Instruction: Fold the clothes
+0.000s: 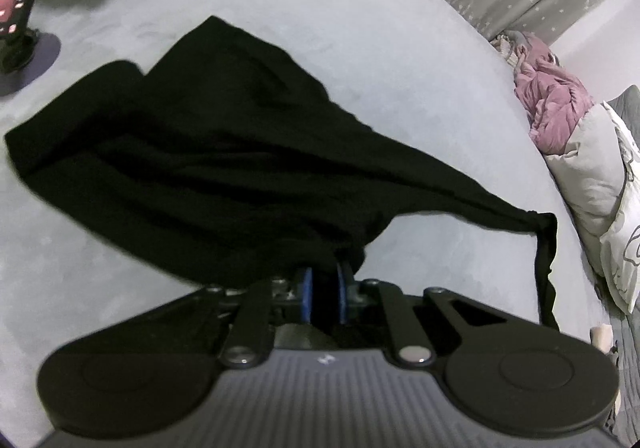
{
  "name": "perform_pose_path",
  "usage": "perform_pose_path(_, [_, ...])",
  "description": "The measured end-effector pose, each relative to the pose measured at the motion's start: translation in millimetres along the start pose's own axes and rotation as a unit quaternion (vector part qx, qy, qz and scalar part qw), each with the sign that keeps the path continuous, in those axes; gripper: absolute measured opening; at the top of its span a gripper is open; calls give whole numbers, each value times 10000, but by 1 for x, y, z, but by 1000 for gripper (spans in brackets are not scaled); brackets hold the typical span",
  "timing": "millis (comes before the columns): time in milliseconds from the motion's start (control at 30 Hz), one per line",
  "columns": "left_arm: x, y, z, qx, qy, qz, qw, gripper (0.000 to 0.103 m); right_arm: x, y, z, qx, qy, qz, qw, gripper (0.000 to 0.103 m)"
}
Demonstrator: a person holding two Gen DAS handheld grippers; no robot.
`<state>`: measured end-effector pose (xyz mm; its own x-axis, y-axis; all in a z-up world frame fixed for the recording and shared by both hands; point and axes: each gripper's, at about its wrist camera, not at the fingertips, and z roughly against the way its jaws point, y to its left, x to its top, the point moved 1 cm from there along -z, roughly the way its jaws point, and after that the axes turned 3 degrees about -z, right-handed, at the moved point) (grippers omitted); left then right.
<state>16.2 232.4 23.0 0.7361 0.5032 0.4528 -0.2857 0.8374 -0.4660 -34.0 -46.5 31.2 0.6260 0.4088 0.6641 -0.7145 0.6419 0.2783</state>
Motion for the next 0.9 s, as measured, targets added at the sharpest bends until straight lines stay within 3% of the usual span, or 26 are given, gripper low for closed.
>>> perform_pose_path(100, [0,6,2,10,61,40,10000,14,-5,5,-5,77,346,97,9993,0])
perform_pose_path(200, [0,8,4,82,38,21,10000,16,-5,9,-5,106,403,214,9989,4])
perform_pose_path(267, [1,8,5,163,16,-38,9999,16,-1,7,0,33,213,175,9996,24])
perform_pose_path(333, [0,7,4,136,34,-36,9999,16,5,2,6,-147,-62,102,9998,33])
perform_pose_path(567, [-1,3,5,-34,70,-80,9999,16,26,-30,12,-933,-822,-365,9916,33])
perform_pose_path(667, [-1,1,6,-213,122,-38,9997,16,30,-42,0,-1222,-867,-483,9875,33])
perform_pose_path(900, [-5,-11,-5,-548,405,24,9977,16,27,-47,-32,-1302,-650,-513,9880,32])
